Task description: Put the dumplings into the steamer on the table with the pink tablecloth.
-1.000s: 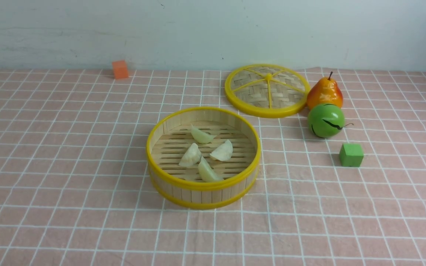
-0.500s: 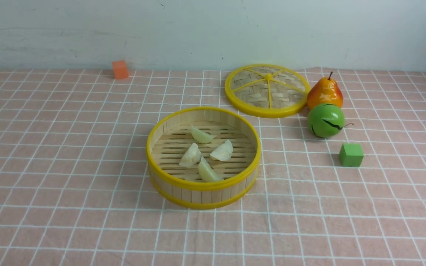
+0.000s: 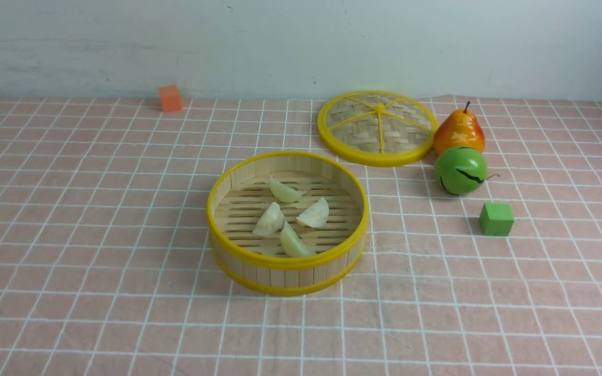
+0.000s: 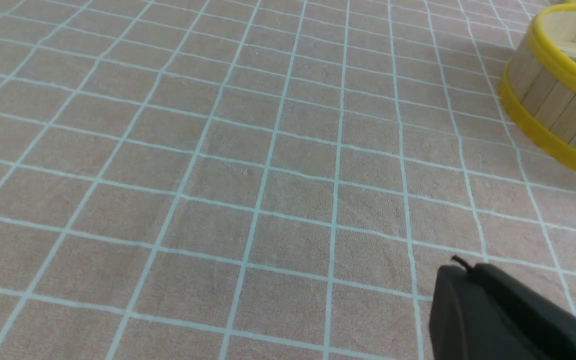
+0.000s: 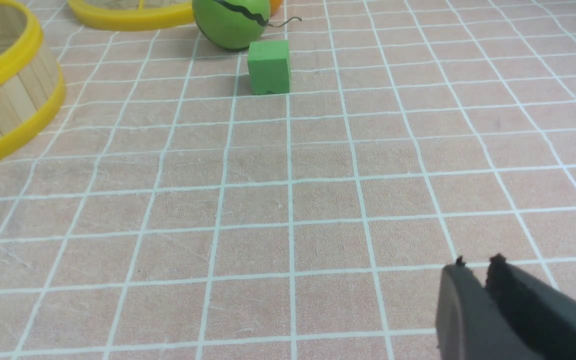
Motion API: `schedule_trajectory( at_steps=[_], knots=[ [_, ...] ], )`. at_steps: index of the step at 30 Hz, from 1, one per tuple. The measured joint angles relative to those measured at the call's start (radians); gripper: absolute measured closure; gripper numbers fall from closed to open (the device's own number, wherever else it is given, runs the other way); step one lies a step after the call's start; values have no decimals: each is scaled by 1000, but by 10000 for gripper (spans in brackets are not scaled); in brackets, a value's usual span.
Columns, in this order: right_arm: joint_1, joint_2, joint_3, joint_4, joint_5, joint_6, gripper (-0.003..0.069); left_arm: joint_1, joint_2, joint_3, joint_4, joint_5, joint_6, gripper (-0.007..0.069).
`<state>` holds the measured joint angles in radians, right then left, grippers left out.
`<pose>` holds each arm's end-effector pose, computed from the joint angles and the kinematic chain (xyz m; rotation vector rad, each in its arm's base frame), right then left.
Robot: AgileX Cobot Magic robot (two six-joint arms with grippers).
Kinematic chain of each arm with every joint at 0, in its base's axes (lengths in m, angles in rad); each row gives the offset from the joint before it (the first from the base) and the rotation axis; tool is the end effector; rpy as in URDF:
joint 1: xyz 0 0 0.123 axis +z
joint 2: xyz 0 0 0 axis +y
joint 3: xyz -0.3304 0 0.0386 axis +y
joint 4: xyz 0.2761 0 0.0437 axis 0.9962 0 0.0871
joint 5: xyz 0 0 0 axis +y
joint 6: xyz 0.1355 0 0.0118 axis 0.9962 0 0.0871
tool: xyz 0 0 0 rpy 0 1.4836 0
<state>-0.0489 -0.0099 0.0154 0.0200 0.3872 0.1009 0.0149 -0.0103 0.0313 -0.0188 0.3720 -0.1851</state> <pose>0.0752 -0.0027 0.1596 0.1526 1.8704 0.0556 0.0759 0.0002 0.1551 -0.1992 1.8682 -0.1355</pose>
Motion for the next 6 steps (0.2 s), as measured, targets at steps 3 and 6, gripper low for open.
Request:
schedule_trajectory(
  at_steps=[3,6],
  knots=[
    [0,0,0,0,0,0,580,0,0,0,0,0,0,634],
    [0,0,0,0,0,0,575,0,0,0,0,0,0,630]
  ],
)
